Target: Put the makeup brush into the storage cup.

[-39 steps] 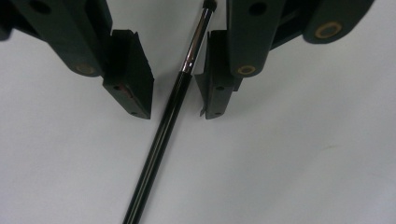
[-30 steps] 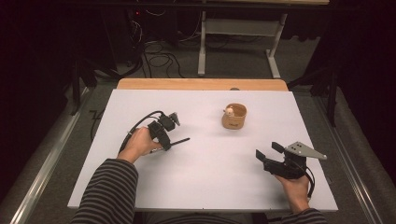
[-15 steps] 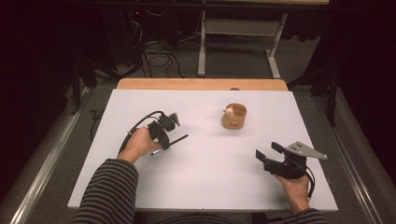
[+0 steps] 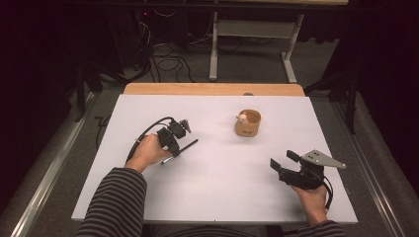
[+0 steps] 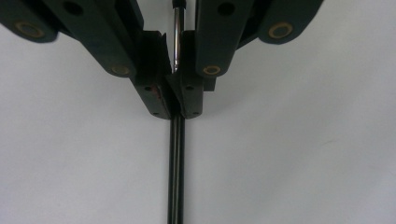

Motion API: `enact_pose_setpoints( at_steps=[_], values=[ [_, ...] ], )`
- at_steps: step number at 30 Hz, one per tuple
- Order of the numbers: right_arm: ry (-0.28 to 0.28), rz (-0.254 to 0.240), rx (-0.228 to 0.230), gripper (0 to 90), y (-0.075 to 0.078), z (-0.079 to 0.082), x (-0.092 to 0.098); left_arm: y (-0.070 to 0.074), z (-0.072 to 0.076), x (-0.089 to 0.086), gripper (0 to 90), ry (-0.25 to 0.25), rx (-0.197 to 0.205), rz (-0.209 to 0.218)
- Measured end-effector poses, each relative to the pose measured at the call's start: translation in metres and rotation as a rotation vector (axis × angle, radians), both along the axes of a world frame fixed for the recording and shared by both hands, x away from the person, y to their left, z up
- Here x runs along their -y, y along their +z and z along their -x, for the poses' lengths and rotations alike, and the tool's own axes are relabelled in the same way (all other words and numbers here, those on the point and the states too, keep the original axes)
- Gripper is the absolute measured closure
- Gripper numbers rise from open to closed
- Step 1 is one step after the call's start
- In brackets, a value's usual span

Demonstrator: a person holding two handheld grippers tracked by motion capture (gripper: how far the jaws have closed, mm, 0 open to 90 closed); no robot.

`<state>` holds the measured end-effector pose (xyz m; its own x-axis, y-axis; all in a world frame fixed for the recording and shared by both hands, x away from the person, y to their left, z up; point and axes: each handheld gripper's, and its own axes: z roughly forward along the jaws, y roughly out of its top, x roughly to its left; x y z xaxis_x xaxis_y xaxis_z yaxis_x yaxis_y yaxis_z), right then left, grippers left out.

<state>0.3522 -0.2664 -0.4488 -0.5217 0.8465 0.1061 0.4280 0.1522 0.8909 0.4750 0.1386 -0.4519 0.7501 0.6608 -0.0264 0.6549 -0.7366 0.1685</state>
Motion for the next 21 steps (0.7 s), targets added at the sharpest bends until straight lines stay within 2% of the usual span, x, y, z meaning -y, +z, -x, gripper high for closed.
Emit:
enact_pose_setpoints(
  at_steps=[8, 21],
  values=[
    [0.003, 0.002, 0.0, 27.7, 0.0, 0.0, 0.0, 0.009, 0.003, -0.003, 83.4, 0.007, 0.03, 0.047],
    [0.002, 0.0, -0.004, 27.8, 0.0, 0.0, -0.001, 0.024, 0.015, -0.001, 83.4, -0.026, 0.058, 0.12]
  ],
)
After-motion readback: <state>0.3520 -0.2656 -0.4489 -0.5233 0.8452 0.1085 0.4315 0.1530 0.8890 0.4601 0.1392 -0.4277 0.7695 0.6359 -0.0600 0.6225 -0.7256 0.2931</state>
